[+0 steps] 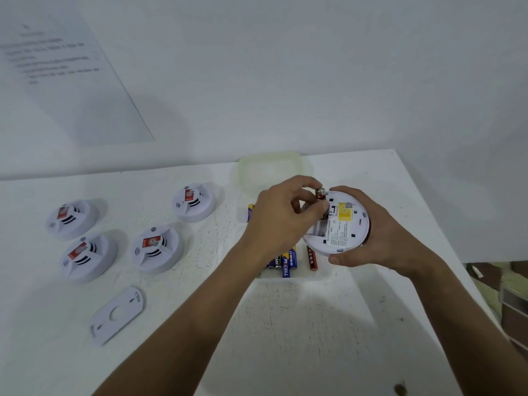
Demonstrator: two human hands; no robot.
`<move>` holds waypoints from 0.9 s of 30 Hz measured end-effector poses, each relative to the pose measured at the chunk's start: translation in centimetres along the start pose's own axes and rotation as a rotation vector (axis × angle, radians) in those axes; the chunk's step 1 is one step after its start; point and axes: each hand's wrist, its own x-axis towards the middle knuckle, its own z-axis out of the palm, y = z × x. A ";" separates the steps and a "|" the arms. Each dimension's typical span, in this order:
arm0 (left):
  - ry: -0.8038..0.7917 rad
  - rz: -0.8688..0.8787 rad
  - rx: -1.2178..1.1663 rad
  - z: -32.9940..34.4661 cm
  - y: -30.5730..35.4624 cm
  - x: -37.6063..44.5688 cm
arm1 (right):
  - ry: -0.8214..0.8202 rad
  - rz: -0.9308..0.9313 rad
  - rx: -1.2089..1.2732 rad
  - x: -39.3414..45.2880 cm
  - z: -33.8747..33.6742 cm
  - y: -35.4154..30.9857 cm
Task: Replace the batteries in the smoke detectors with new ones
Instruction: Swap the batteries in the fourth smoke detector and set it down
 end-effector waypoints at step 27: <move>-0.396 0.198 0.395 -3.4 -3.1 -1.7 | -0.137 0.025 -0.012 1.0 0.4 0.4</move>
